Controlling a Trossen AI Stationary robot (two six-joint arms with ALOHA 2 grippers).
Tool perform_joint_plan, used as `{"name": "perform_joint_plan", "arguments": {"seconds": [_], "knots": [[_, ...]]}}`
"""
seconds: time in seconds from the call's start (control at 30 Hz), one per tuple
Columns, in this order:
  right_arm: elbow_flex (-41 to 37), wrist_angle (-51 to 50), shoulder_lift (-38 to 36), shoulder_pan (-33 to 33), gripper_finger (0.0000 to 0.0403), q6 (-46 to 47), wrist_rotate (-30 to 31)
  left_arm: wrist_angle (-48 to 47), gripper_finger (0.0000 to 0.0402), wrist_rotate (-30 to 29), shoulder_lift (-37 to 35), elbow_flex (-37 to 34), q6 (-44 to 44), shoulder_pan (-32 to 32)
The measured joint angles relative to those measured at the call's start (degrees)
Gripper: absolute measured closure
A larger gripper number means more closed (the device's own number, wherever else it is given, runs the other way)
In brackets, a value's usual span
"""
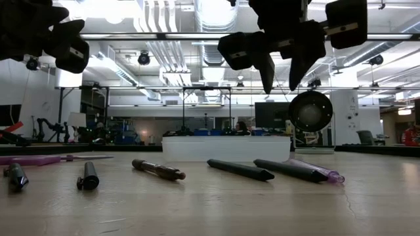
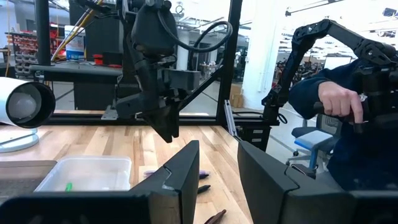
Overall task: Pick & place school supplies into a supply box
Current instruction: Put the purple pen into the white and black supply box
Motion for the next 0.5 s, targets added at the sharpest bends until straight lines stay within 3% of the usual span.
{"name": "perform_joint_plan", "arguments": {"seconds": [0.1, 0.3, 0.5], "knots": [[-0.07, -0.18, 0.02, 0.26, 0.0266, -1.23, 0.35, 0.00, 0.0306, -0.02, 0.00, -0.01, 0.00, -0.01], [-0.66, -1.57, 0.04, 1.72, 0.0261, -3.19, 6.91, 0.00, 0.0306, 0.00, -0.02, 0.00, 0.00, -0.02], [-0.87, -2.37, 0.04, 3.30, 0.0266, -4.48, 7.50, 0.00, 0.0306, 0.00, -0.02, -0.02, 0.00, 0.00]]}}
